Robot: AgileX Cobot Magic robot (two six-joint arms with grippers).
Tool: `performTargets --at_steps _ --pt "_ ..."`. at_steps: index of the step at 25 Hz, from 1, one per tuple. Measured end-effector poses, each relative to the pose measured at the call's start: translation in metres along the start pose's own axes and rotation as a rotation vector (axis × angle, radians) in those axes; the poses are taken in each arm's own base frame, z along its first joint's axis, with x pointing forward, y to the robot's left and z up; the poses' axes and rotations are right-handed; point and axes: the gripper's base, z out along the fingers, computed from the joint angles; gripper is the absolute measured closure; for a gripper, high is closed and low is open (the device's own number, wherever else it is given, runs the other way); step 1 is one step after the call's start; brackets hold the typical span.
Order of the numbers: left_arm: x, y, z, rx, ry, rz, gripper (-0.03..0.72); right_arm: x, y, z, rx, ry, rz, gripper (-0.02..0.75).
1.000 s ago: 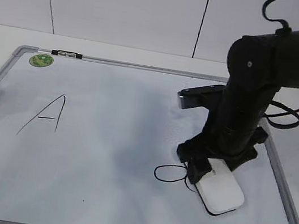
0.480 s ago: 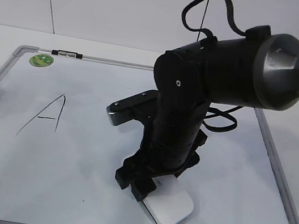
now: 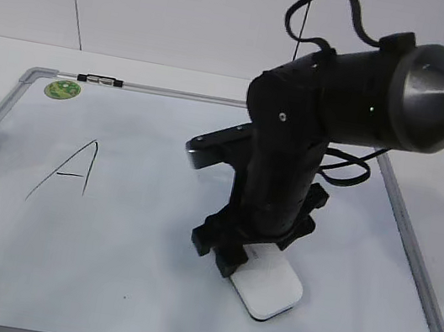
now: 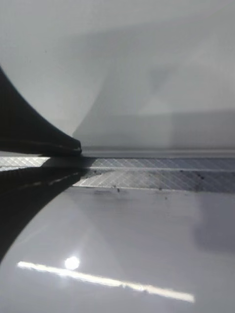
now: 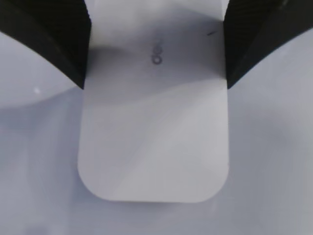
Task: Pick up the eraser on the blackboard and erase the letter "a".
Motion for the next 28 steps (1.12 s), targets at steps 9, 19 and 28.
performTargets --at_steps 9,19,28 --pt "0.000 0.000 0.000 0.000 0.000 0.000 0.655 0.000 -0.073 0.003 0.037 0.007 0.180 0.193" --pt "0.000 0.000 0.000 0.000 0.001 0.000 0.655 0.012 -0.098 -0.015 0.072 0.042 0.244 0.194" --pt "0.000 0.000 0.000 0.000 0.001 0.001 0.651 0.027 -0.123 -0.059 0.071 -0.027 0.338 0.194"
